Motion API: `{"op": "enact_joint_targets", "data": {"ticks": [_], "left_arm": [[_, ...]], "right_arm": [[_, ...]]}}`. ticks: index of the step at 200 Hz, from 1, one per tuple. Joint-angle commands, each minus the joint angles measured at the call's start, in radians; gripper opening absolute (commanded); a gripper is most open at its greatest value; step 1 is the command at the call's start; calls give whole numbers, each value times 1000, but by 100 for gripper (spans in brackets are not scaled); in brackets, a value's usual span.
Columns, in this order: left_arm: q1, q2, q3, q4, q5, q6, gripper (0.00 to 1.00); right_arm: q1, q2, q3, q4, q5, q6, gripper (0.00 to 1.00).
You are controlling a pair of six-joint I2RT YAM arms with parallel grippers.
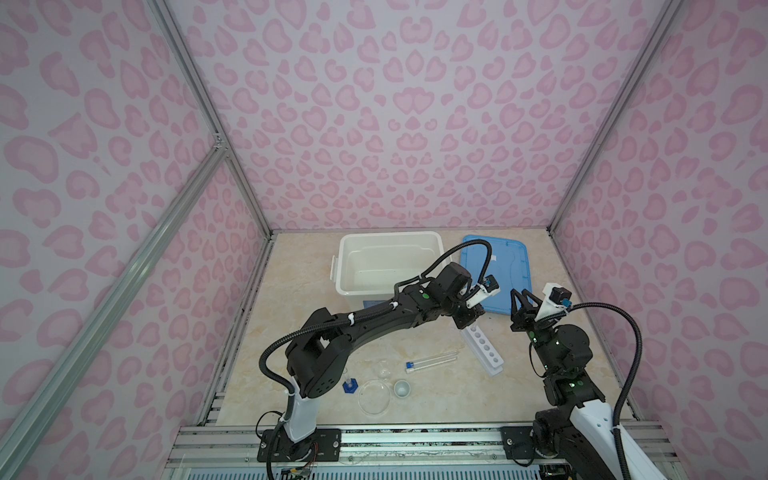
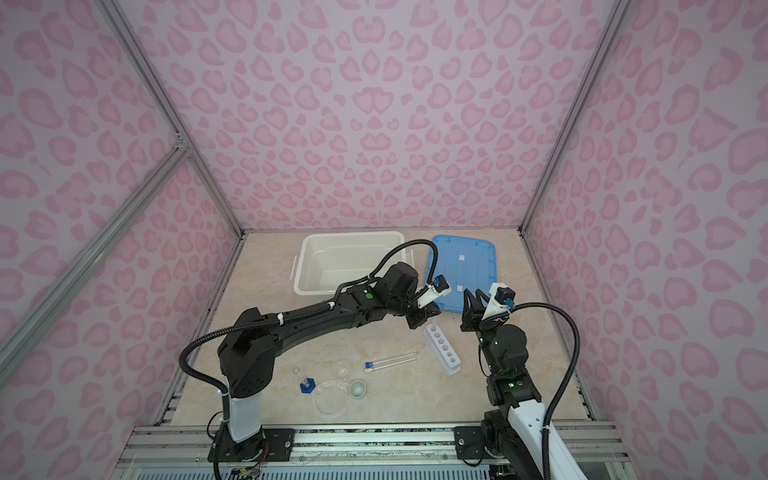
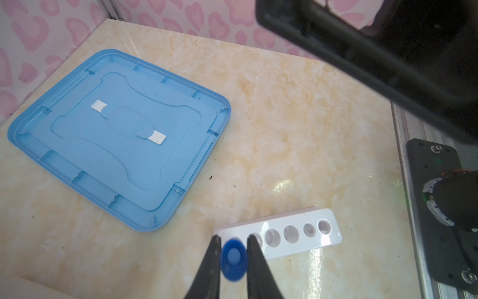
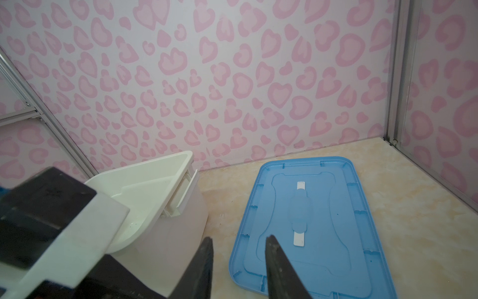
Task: Organize the chemistry lab equipment
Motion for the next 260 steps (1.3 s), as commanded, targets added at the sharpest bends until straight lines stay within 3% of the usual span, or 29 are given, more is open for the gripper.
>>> {"op": "enact_joint_targets", "data": {"ticks": [1,135,155,260], "left_arm": [[0,7,6,23,-7,5,16],[0,-19,-12,36,-14,6,35],[0,-28,-15,38,-12,5,44],[0,-113,-43,52,-13,-1,46]], "right_arm": [[0,0,-5,26,-8,1,37],[1,-6,0,17,-11,2,40],[1,-9,1,13,-11,1,41],[0,-5,37,-26,-34,-1,41]]}}
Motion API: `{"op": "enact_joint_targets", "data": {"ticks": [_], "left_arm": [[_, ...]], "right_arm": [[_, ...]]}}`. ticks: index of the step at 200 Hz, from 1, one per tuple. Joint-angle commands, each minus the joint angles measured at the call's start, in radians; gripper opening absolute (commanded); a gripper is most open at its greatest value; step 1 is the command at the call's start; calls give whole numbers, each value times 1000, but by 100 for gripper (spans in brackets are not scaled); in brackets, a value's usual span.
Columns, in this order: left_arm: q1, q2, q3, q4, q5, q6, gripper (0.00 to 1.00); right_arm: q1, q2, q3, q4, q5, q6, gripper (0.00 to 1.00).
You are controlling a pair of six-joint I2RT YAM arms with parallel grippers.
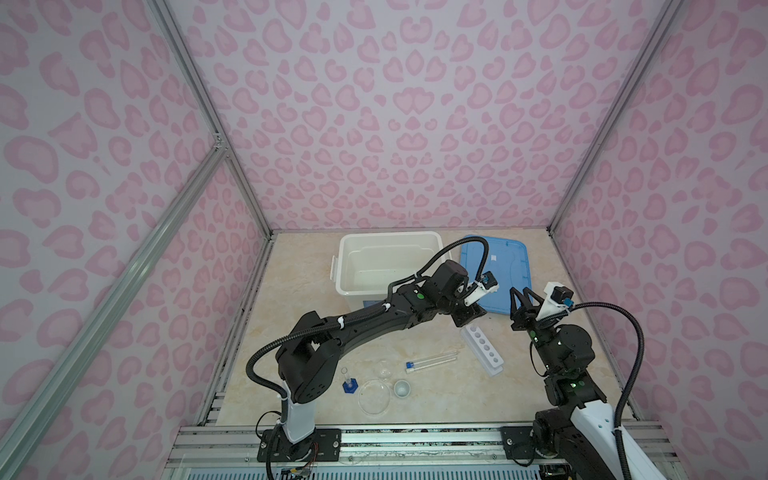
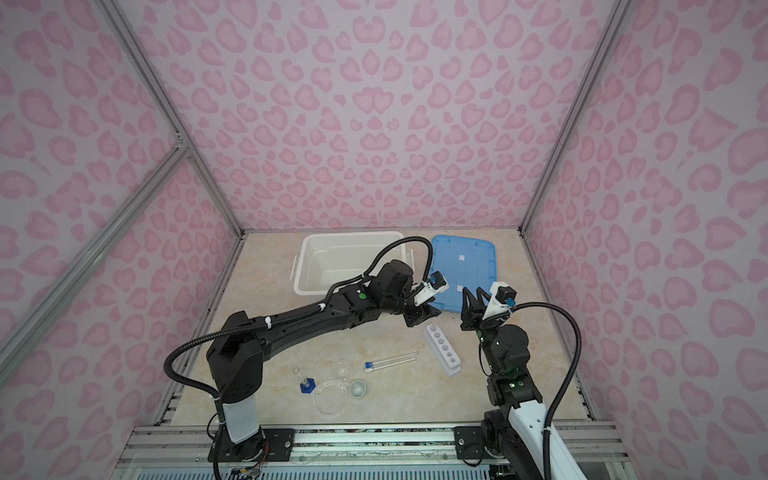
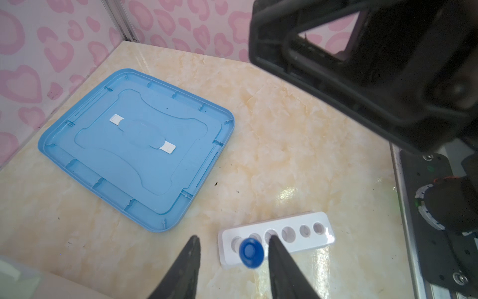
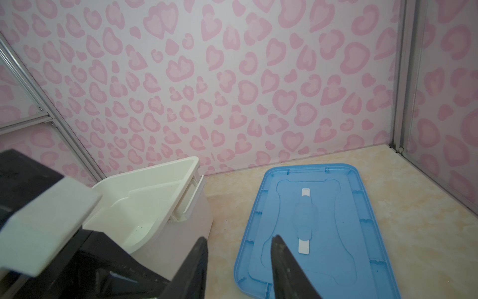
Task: Organize the chemistry lab equipment
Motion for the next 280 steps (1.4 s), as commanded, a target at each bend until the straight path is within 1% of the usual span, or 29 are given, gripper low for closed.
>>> {"op": "enact_joint_targets", "data": {"ticks": [1,20,35,57,75,92,97,141,160,167,170,202,245,266,280], "left_arm": [[1,-38,-7,32,0,-1,46],[5,-65,-15,40,-1,-9,46],[19,-95,-29,54,18,-30,46],[65,-152,-65,87,61,-81,47],[117,-221,-119,130,93,-129,48],[171,-298,-166,166,110,-168,48],[187,-323,-211,177,115,-180,48],[349,-552,-416,289,107,-268,49],[402,-647,-514,341,86,-300,49],[418,-676,-548,346,79,-314,49],[424,-685,-562,373,76,-321,49],[469,-767,-684,431,59,-378,49],[506,-835,-796,449,39,-410,48],[537,-875,-834,452,38,-420,48],[557,-893,-853,456,33,-427,48]], "right_arm": [[1,3,18,-22,-15,-1,41],[1,6,43,-57,-21,-6,42],[1,8,61,-80,-32,-13,42],[11,21,104,-132,-52,-25,42],[38,40,162,-204,-78,-69,42],[97,69,238,-300,-70,-140,42],[118,81,262,-335,-66,-164,42],[357,233,464,-596,-28,-368,42],[470,281,504,-667,34,-469,42],[499,295,517,-688,46,-501,43],[508,304,525,-699,49,-509,43],[552,417,607,-818,-3,-569,44],[616,563,649,-913,7,-644,43],[632,635,655,-923,8,-670,43],[634,671,660,-913,-21,-680,44]]}}
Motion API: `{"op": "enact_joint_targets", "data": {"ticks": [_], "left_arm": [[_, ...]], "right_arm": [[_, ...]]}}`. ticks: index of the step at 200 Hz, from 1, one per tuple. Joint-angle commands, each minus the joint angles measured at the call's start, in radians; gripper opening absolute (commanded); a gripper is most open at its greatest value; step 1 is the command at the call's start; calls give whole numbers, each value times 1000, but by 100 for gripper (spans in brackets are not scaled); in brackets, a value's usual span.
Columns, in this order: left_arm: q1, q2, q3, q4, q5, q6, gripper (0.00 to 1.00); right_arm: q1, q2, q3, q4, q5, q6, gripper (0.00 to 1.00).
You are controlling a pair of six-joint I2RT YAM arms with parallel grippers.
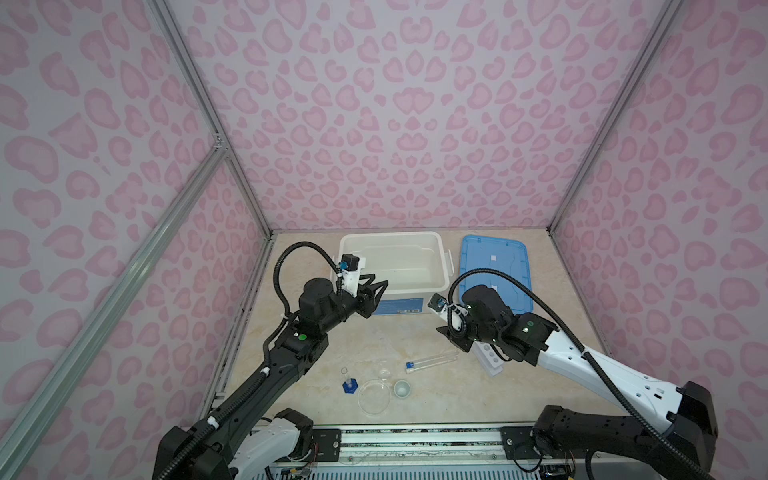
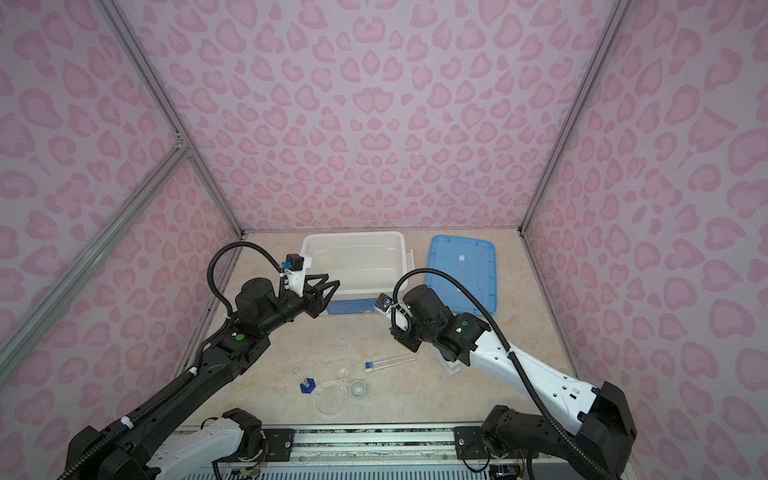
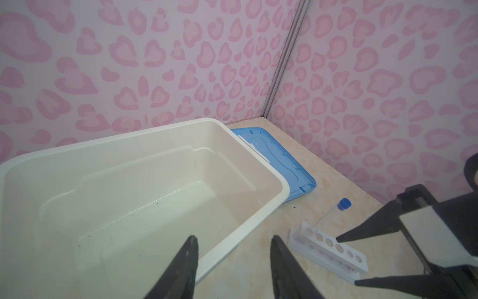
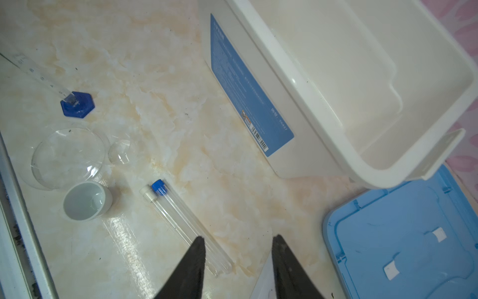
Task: Organize the chemistry lab equipment
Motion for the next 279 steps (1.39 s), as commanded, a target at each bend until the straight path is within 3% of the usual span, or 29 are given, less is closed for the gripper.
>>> {"op": "enact_joint_targets", "data": {"ticks": [1,86,279], "left_arm": [[24,-28,-24,60,-9,-26,48],[34,-4,-58,109,-64,-40,47],[35,30,-61,132,-100,-44,46]], "right_arm": [[5,47,7,-29,-25,-47,44],[57,305,72,-150,22,-152,44],[52,444,34,-26,-24,-204,38]]}}
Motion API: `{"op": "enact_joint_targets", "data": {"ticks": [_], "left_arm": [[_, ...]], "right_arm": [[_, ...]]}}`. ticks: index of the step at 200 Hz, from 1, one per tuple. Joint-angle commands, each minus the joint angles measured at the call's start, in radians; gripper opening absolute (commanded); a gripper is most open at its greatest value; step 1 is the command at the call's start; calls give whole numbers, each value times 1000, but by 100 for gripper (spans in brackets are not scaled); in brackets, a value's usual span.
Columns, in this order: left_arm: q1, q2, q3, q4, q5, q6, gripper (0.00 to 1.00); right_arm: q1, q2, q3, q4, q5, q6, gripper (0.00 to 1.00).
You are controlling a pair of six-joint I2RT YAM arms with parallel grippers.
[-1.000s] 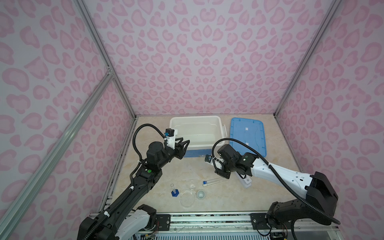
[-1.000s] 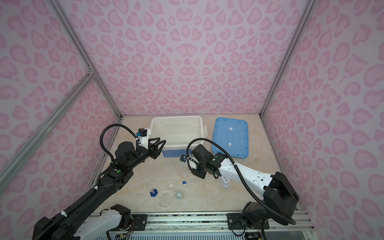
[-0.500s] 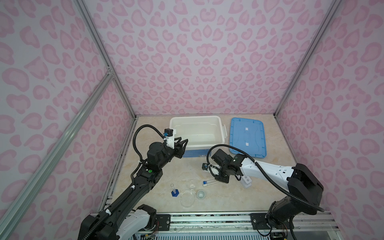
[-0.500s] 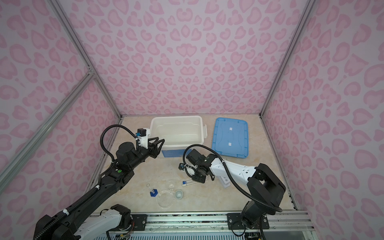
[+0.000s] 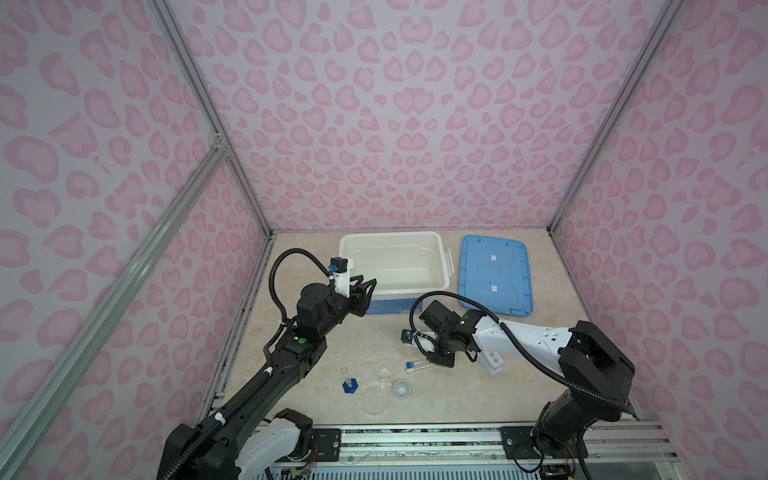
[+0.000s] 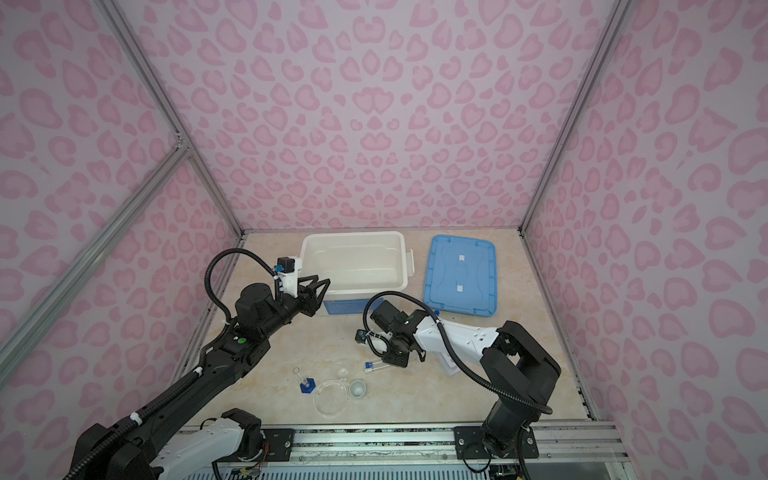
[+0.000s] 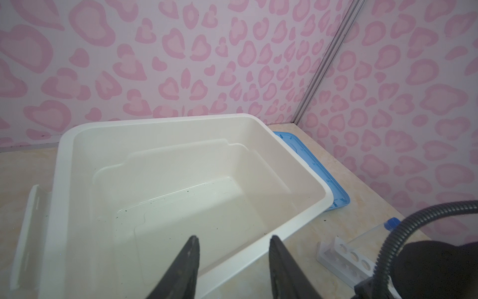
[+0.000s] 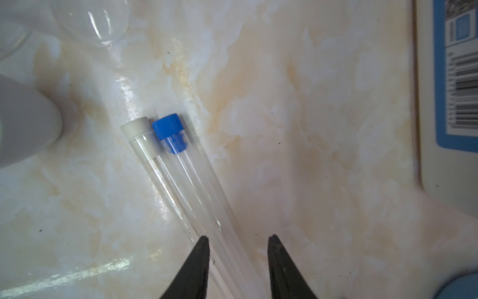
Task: Organize the chemistry lab equipment
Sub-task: 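Lower the right gripper and close it around the blue-capped glass tube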
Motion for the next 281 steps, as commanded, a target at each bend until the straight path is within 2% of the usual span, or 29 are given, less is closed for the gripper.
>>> {"op": "enact_joint_targets", "data": {"ticks": [1,159,281], "left_arm": [[0,1,6,51,-5,0,46],[0,-4,4,52,-6,-5,46],[0,10,8,54,-4,-6,46]], "right_arm": [[0,16,-6,10,-5,-16,38],[-2,41,-30,44,-3,-34,34],[-9,58,-40,88,-3,-36,25]]}}
